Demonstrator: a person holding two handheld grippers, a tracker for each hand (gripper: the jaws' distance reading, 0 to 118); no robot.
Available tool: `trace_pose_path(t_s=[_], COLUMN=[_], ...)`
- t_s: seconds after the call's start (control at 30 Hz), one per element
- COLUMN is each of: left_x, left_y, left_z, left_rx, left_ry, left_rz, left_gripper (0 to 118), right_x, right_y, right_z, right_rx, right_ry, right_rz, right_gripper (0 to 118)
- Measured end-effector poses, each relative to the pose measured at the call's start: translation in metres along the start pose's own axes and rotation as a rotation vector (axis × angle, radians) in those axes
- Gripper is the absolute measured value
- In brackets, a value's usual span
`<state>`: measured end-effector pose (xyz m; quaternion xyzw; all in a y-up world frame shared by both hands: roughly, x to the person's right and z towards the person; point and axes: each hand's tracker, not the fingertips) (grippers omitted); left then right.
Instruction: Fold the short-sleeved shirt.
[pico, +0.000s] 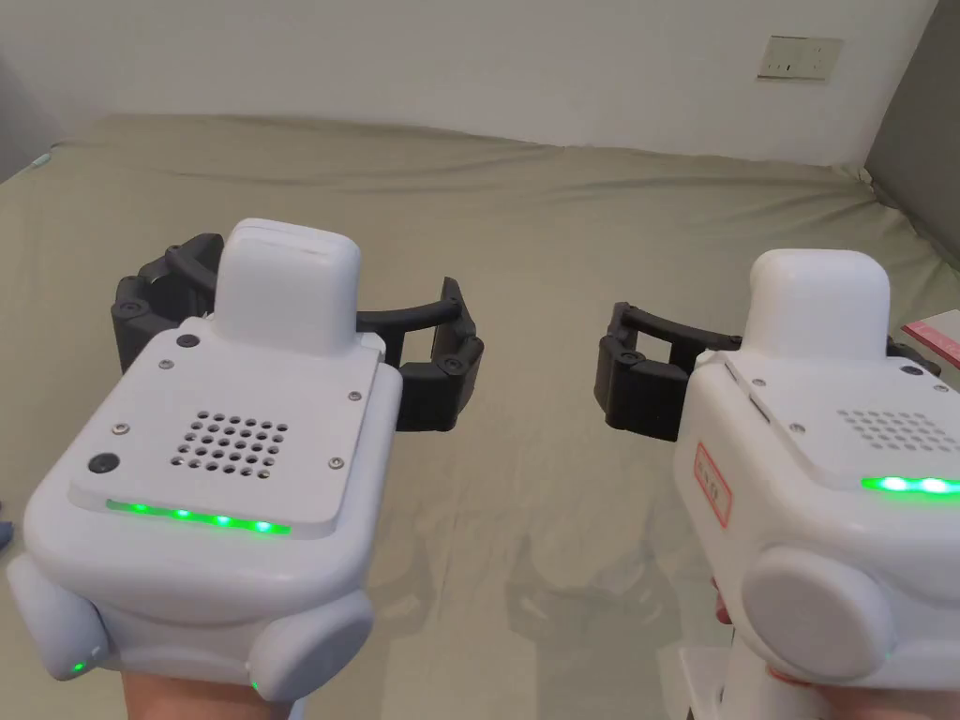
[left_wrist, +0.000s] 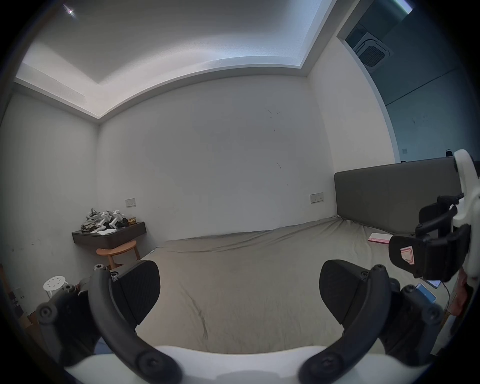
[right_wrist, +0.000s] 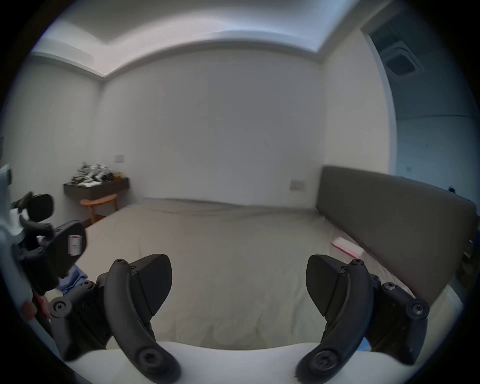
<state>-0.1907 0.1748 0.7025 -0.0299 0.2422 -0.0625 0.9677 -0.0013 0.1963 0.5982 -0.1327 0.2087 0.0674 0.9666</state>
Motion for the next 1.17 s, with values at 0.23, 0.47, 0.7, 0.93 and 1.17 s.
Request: trace_pose_path(t_s=[0.23,0.47,0.7,0.93,1.17], left_x=[0.002,0.0,0.0,-0.001,0.005], left_y=[0.003,0.002,0.002,0.0,0.001], left_z=[0.001,-0.002,-0.002,-0.001,0.001], left_rx=[0.003,-0.025,-0.03,-0.026,0.008], left_ry=[-0.002,-0.007,-0.005,-0.001,0.007], left_rz=[-0.004,0.028,0.027,0.027,0.001], left_gripper=[118,118,118,118,118], right_x=[0.013,0.009,0.009,0.011,-0.004], right_y=[0.009,0.015,0.004,-0.002,-0.017], right_z=[0.005,0.014,0.003,0.006,0.007], right_rx=[-0.019,-0.051,-0.036,0.012,0.166], right_ry=[0.09,0.119,0.09,0.137,0.022], right_rz=[-0.075,-0.065,-0.035,0.016,0.229], right_gripper=[109,109,109,109,109])
